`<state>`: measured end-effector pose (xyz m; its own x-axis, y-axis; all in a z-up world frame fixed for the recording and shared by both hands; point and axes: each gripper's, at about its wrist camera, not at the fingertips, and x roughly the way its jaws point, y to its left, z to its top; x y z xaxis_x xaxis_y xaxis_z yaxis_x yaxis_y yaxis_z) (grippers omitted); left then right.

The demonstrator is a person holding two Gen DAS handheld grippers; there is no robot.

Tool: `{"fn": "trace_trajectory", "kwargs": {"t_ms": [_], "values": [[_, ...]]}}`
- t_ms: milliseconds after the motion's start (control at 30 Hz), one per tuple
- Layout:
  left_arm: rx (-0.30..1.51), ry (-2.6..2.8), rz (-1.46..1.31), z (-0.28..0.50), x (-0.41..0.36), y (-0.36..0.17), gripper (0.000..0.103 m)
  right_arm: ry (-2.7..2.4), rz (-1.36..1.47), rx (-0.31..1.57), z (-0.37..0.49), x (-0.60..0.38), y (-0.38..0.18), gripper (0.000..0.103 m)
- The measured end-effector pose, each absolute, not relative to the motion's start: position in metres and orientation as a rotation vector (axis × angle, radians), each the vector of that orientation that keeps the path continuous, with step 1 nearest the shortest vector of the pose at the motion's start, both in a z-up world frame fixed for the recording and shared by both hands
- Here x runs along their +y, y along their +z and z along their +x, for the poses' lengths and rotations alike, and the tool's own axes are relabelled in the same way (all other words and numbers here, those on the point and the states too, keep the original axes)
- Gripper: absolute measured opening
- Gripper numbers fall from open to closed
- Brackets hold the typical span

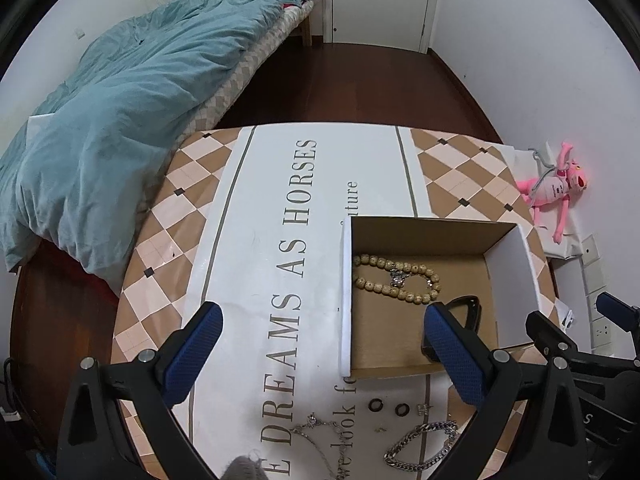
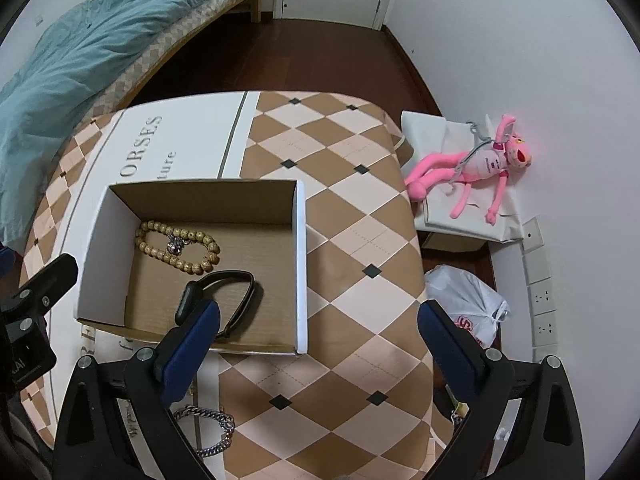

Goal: Organize jewelry
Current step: 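Withdraw both open tools up from the box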

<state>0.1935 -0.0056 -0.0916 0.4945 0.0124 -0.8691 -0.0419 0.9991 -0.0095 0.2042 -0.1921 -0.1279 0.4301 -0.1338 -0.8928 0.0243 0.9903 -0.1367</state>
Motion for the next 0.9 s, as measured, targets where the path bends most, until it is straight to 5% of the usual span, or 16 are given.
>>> {"fn": "trace_trajectory", "kwargs": {"t_ms": [667, 900], "values": [[0.885, -0.017, -0.064, 0.133, -0.011, -0.002, 0.103, -0.116, -0.052, 0.882, 0.132, -0.203, -0.021, 0.1], [0.89, 0.031, -0.034, 0.113, -0.006, -0.006, 0.103, -0.092, -0.007, 0.907, 0.113, -0.208, -0.027, 0.1]]}}
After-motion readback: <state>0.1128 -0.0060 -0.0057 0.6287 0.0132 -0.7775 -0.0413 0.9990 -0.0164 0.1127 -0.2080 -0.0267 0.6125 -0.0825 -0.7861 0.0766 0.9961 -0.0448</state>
